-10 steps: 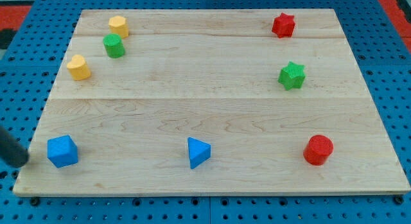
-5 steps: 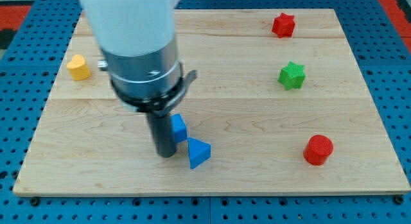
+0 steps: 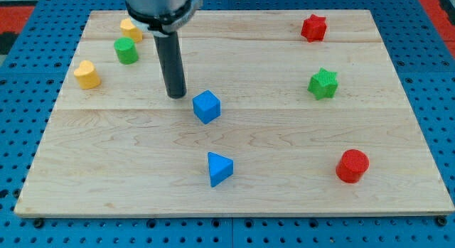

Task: Push the cube diagonally to the red circle

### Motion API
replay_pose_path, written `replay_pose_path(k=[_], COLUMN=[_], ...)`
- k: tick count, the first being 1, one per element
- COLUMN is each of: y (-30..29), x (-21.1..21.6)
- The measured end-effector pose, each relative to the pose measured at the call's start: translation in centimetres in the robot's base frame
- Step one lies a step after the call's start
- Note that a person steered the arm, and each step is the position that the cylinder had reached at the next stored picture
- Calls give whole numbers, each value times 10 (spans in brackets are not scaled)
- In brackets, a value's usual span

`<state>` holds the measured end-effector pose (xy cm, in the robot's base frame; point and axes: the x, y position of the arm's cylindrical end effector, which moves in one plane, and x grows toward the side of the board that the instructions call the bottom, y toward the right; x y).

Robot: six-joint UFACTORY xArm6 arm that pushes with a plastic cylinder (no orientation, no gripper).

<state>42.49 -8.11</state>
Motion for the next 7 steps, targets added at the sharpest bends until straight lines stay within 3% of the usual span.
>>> replay_pose_path(k=[3, 4, 5, 6, 7], y=[28, 29, 67, 65, 20], x=[17, -9, 10, 18, 39])
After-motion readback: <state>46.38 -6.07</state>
